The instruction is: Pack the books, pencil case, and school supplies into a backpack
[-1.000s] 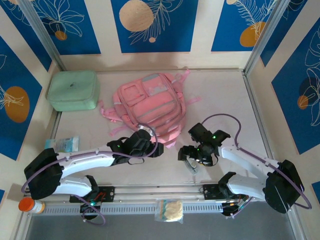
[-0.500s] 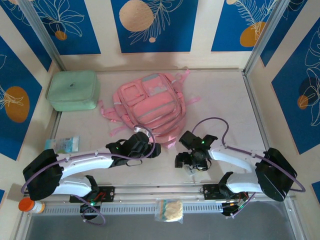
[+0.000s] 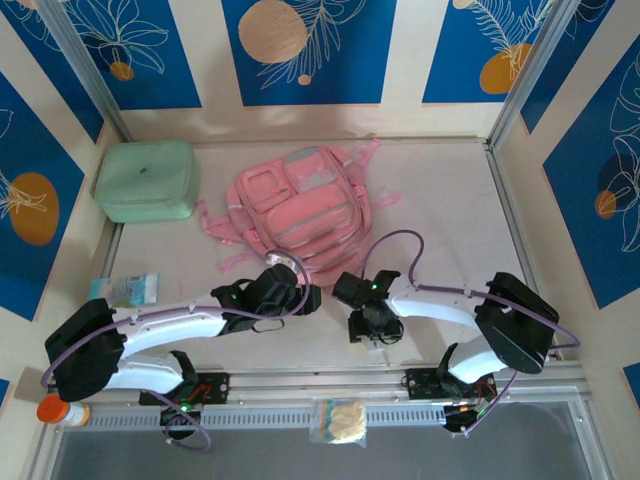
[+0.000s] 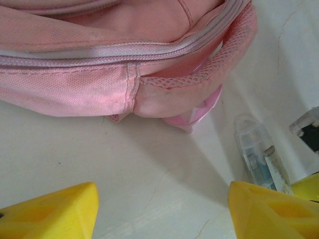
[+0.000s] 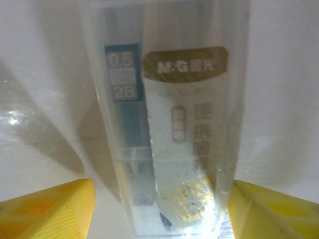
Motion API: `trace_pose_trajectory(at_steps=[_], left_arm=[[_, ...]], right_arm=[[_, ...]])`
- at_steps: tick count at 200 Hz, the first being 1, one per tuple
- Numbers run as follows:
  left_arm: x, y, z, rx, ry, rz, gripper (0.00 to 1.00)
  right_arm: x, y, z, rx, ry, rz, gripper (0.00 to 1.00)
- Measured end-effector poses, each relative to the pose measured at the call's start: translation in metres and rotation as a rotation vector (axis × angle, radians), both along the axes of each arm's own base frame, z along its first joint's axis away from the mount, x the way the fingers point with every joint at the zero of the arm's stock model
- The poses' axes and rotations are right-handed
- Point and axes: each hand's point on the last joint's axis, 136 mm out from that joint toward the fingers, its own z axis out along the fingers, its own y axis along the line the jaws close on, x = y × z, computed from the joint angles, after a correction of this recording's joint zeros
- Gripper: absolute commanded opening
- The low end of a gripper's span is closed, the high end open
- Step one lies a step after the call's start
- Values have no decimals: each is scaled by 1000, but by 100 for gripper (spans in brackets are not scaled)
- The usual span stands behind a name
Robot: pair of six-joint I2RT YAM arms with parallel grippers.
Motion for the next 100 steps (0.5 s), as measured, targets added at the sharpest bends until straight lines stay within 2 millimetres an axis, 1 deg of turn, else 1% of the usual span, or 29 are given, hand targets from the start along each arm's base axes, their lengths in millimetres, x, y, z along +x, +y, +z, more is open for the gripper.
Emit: trace_pose_trajectory(at_steps=[79,100], left_arm=[[0,4,2,1,-11,10,70],[1,5,3,0,-15,13,71]], right_arm=[[1,6,-2,-2,-1,3,52],[2,7,-1,3,-4,2,50]])
